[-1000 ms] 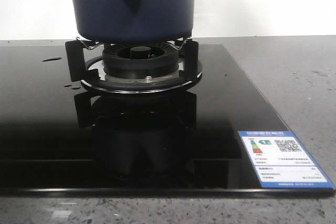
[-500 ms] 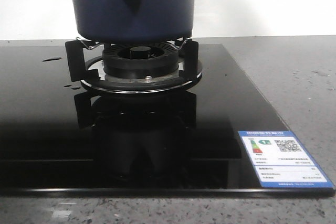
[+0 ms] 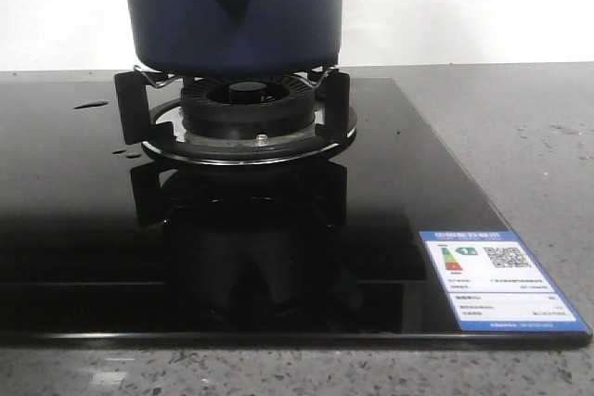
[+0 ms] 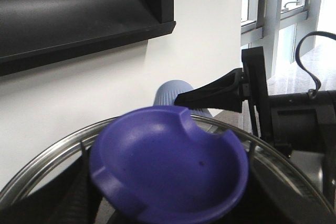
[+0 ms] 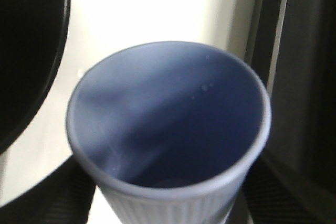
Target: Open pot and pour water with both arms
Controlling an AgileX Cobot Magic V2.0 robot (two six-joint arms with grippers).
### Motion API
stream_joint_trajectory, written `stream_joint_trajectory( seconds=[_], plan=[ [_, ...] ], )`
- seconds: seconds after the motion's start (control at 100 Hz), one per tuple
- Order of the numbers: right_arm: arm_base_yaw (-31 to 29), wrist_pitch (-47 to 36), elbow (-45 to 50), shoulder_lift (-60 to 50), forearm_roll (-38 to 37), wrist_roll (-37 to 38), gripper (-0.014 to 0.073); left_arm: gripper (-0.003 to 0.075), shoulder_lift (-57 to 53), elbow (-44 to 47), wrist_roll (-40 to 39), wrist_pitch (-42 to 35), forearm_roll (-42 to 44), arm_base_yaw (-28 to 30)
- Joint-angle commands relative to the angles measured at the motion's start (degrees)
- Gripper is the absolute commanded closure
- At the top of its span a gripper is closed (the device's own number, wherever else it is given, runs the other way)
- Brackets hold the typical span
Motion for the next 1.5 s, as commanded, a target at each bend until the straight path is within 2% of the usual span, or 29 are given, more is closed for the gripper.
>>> stream_joint_trajectory(
  seconds=[0.0,0.19,0.39,0.5,0.56,0.68,0.89,1.05,1.27,1.49],
  plan=[
    [1.43,3.61,-2.19,-2.42,2.38,6.94,0.0329,0.0405,-1.67,-2.40,-0.52,-0.33,-5.39,0.14],
    [1.59,4.03,-2.19,-5.53,12.10,22.09,0.0326,0.0405,-1.67,-2.40,-0.52,-0.23,-5.39,0.14],
    [-0.23,7.64,-2.19,-10.50,18.61,28.55,0.0326,0.0405,-1.67,-2.40,-0.52,-0.23,-5.90,0.14],
    [-3.84,11.65,-1.79,-13.47,26.62,30.46,0.0326,0.0405,-1.42,-2.40,-0.52,0.29,-7.34,0.14],
    [-6.88,11.06,0.34,-15.55,31.54,30.46,0.0326,0.0405,-1.42,-2.40,-0.52,0.58,-7.71,-0.07],
    [-13.36,3.18,8.89,-21.13,36.31,33.44,0.0326,0.0405,-0.92,-2.40,-0.27,0.58,-7.71,-2.13],
    [-25.77,-15.17,28.79,-29.90,36.31,41.15,0.0326,0.0405,1.50,-2.40,-0.03,0.83,-7.71,-5.63],
    [-32.54,-22.12,39.61,-31.12,36.40,43.03,0.0326,0.0405,3.92,-2.40,0.01,1.20,-7.75,-6.95],
    [-37.44,-33.13,47.49,-28.79,37.43,43.03,0.0326,0.0405,6.51,-2.40,0.10,1.66,-7.75,-8.60],
    [-37.55,-34.01,47.72,-24.85,37.43,43.03,0.0326,0.0405,7.58,-2.40,0.10,1.75,-7.75,-9.23]
  ],
)
